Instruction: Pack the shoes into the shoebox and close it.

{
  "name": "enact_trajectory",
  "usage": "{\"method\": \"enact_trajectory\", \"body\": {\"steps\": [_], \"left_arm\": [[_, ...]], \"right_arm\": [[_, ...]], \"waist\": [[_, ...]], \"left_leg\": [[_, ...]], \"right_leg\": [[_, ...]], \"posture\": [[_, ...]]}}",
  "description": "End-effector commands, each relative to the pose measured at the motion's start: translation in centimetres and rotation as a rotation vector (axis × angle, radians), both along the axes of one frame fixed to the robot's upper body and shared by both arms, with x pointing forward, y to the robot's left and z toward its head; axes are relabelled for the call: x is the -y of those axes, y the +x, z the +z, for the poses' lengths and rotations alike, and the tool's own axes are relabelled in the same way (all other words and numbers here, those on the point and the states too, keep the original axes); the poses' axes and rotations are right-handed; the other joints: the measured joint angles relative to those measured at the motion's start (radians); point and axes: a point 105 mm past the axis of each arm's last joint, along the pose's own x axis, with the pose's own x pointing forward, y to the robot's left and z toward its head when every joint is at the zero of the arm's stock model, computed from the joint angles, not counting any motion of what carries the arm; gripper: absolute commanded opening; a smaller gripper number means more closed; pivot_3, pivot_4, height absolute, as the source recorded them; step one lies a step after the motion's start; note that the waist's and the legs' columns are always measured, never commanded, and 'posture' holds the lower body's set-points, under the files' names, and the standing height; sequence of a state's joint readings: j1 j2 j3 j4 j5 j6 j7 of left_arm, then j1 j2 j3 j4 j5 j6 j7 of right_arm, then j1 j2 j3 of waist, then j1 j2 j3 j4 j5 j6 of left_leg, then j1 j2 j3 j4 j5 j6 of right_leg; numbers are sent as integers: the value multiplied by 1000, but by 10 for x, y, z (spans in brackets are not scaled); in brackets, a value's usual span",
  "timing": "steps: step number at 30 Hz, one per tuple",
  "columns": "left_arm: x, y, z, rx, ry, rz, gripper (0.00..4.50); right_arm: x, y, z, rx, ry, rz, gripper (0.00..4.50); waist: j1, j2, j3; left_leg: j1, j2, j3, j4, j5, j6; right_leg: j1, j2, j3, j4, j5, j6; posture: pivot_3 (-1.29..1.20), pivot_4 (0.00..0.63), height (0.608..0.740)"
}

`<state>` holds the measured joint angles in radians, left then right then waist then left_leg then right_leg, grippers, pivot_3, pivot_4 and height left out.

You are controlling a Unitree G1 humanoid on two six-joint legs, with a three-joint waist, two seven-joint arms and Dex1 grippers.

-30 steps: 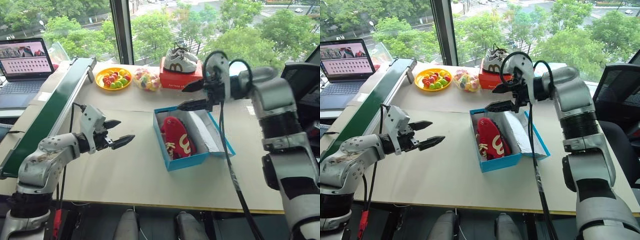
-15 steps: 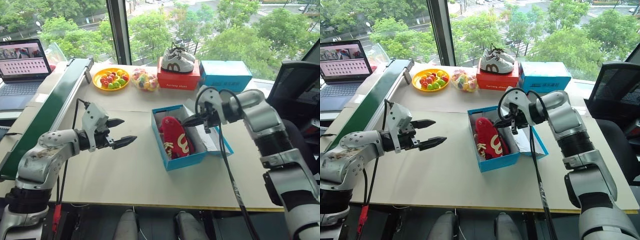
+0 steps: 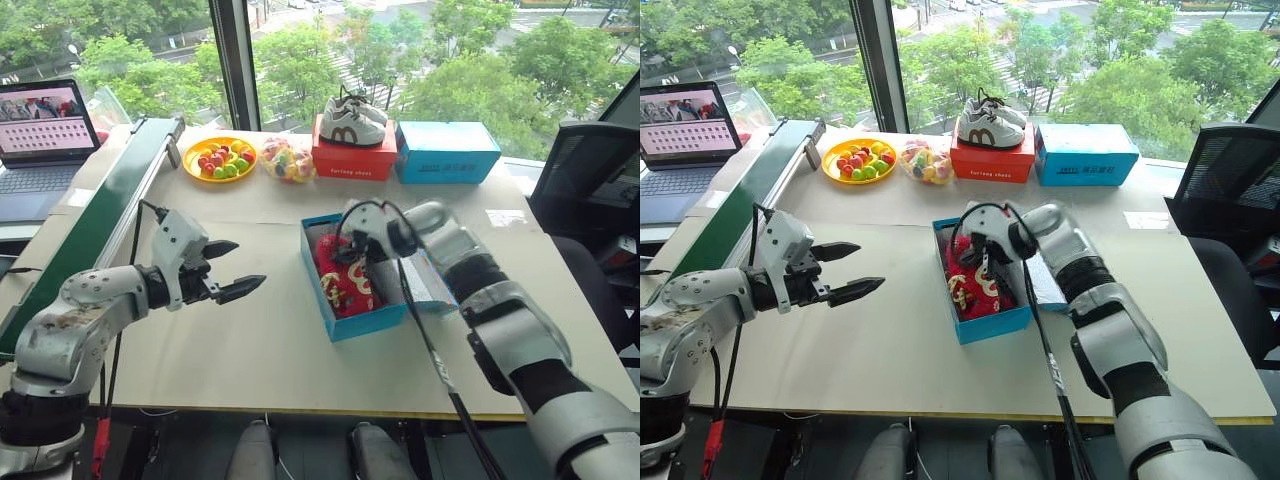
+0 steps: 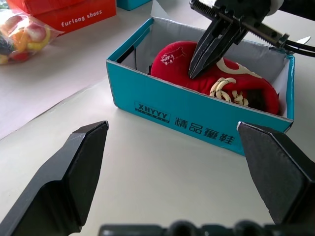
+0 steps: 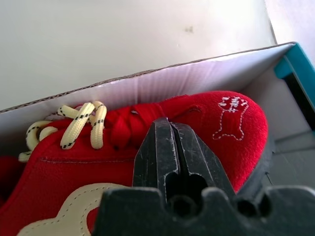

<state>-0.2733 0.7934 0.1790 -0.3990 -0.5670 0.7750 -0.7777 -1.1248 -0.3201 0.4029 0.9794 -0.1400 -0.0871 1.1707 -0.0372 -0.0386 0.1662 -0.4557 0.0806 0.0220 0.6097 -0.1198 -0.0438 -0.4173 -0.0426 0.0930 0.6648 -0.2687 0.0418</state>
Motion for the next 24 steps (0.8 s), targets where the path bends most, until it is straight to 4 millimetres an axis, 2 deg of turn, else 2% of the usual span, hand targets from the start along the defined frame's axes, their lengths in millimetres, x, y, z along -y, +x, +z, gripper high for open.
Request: {"method": "enact_trajectory", "body": {"steps": [1,4,6,10,13,17,21,23,24], "left_arm": [[-2,-6,13,50,10,6,4500],[-1,-7,13,51,7,9,4500],[0,-6,13,52,5,8,4500],[2,-4,13,53,2,0,4500],[5,-3,13,54,1,-14,4500],[8,-1,13,56,-2,-26,4500],[11,2,14,58,-5,-40,4500],[12,3,14,58,-5,-42,4500],[13,4,14,58,-6,-49,4500]], "right_arm": [[13,-4,-46,-28,-154,-21,45],[18,-4,-60,14,-237,-18,45],[23,-1,-66,57,-298,-21,45],[37,7,-79,187,-458,-22,45],[49,12,-87,274,-560,-31,45],[60,20,-84,373,-627,-43,45],[62,25,-78,430,-641,-39,45],[62,25,-78,430,-641,-37,45],[57,19,-81,377,-595,-24,45]], "waist": [[-3,-1,-1],[-5,-2,-2],[-5,-3,-3],[-4,-6,-8],[-4,-7,-16],[2,-9,-20],[3,-9,-20],[2,-9,-20],[2,-9,-20]], "left_leg": [[2,0,0,0,0,0],[15,0,0,-2,0,0],[19,0,0,-2,-1,-2],[35,0,0,-2,-5,-8],[37,0,0,-2,-6,-10],[38,-1,0,-2,-6,-10],[37,-9,1,-4,-6,-10],[36,-12,1,-4,-6,-10],[36,-12,1,-4,-6,-10]], "right_leg": [[2,0,0,0,0,0],[15,0,0,-2,-1,0],[17,0,0,-1,-6,5],[28,-1,0,-2,-11,-4],[30,-2,0,-2,-12,-6],[30,-5,0,-2,-13,-8],[30,-15,-3,-3,-13,-8],[30,-18,-2,-3,-13,-8],[30,-18,-2,-3,-13,-8]], "posture": [[0,150,740],[0,150,740],[0,150,740],[0,150,740],[0,150,740],[0,150,740],[0,150,740],[0,150,740],[0,150,740]]}}
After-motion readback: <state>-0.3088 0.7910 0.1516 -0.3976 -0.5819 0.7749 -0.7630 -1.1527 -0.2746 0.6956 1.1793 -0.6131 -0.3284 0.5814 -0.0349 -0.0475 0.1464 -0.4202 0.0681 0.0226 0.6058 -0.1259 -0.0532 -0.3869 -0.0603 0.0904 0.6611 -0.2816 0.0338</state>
